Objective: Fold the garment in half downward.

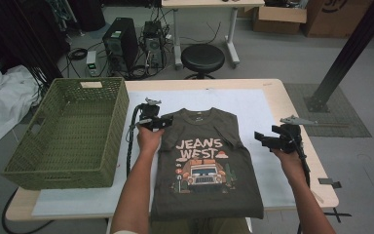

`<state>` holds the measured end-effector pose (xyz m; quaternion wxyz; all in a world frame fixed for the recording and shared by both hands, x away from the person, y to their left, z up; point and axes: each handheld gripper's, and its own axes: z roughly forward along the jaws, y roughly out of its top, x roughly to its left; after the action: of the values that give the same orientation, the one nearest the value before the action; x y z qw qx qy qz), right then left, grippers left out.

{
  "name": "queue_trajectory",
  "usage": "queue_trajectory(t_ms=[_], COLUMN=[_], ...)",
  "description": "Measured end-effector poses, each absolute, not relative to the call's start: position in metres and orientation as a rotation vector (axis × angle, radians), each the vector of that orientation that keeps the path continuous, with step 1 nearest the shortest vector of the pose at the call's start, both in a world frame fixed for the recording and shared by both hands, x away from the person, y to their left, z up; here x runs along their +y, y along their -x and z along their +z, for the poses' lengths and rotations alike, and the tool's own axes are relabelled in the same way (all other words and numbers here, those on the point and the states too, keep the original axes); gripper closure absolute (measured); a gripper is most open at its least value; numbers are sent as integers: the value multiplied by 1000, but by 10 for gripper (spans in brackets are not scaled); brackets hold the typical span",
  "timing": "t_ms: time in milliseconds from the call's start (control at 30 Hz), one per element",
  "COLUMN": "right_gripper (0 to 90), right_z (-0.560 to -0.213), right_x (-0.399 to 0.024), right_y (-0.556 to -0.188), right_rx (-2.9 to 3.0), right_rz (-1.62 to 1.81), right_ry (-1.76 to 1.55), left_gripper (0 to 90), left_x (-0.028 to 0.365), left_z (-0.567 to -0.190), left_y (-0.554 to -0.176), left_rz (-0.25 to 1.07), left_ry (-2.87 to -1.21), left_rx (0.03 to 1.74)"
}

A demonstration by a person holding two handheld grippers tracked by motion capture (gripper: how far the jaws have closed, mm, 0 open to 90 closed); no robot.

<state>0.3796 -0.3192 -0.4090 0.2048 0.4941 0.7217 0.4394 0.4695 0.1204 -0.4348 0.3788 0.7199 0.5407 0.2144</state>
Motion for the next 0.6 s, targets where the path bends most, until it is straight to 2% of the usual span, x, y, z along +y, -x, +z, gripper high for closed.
queue_trajectory(t_ms=[200, 333, 433, 600], right_gripper=[173, 176, 203, 237], right_z=[-410, -413, -415, -415], right_x=[-318, -314, -307, -298], right_y=[-382, -391, -401, -434], right_rx=[2030, 2044, 2050, 2027], right_rz=[1221, 1204, 1196, 1177], right_ry=[-1365, -1368, -1357, -1388], left_gripper=[407, 542, 709, 820], left_x=[122, 127, 125, 120], left_z=[-448, -448, -448, -448], left_y=[-477, -477, -476, -475], left_rz=[506, 509, 514, 537], left_ry=[-1847, -1810, -1836, -1870], left_rx=[1425, 1461, 1427, 1387])
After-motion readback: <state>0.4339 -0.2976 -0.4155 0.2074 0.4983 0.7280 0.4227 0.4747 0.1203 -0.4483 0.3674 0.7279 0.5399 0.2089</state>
